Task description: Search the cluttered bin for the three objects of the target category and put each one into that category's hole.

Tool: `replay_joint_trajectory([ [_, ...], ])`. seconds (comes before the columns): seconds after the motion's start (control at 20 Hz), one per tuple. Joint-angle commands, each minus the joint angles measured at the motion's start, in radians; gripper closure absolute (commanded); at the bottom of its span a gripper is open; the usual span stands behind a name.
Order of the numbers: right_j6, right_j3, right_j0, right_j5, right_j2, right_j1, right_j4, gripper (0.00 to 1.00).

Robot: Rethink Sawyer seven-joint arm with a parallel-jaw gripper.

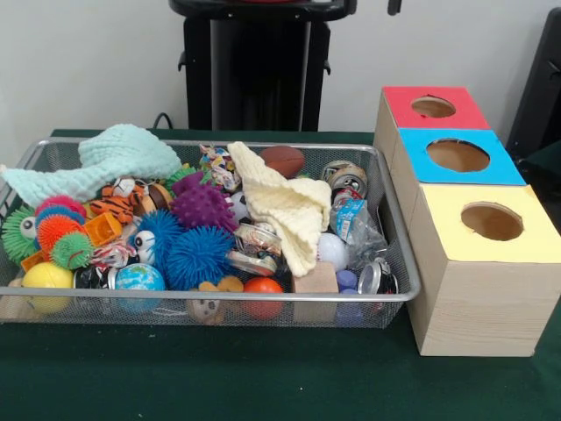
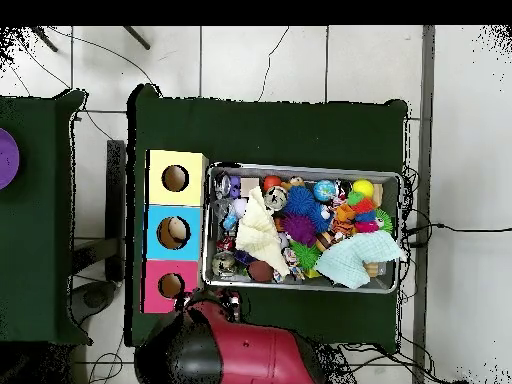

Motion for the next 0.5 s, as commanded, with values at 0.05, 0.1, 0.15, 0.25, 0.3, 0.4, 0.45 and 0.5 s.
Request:
replay_joint_trajectory([
  [0.05,0.063,-0.114,-0.079,-0.010,0.064,0.124,-0.010,0.00],
  [0.1,0.068,-0.121,-0.084,-0.024,0.065,0.140,-0.012,0.00],
  [0.15,0.070,-0.131,-0.092,-0.039,0.068,0.159,-0.015,0.00],
  [0.25,0.072,-0.137,-0.109,-0.075,0.079,0.192,-0.009,0.00],
  [0.3,0.071,-0.140,-0.117,-0.088,0.085,0.206,-0.006,0.00],
  [0.4,0.072,-0.152,-0.129,-0.105,0.095,0.233,-0.002,0.00],
  [0.45,0.070,-0.152,-0.139,-0.110,0.104,0.243,0.006,0.00],
  [0.5,0.065,-0.166,-0.142,-0.110,0.106,0.254,-0.003,0.00],
])
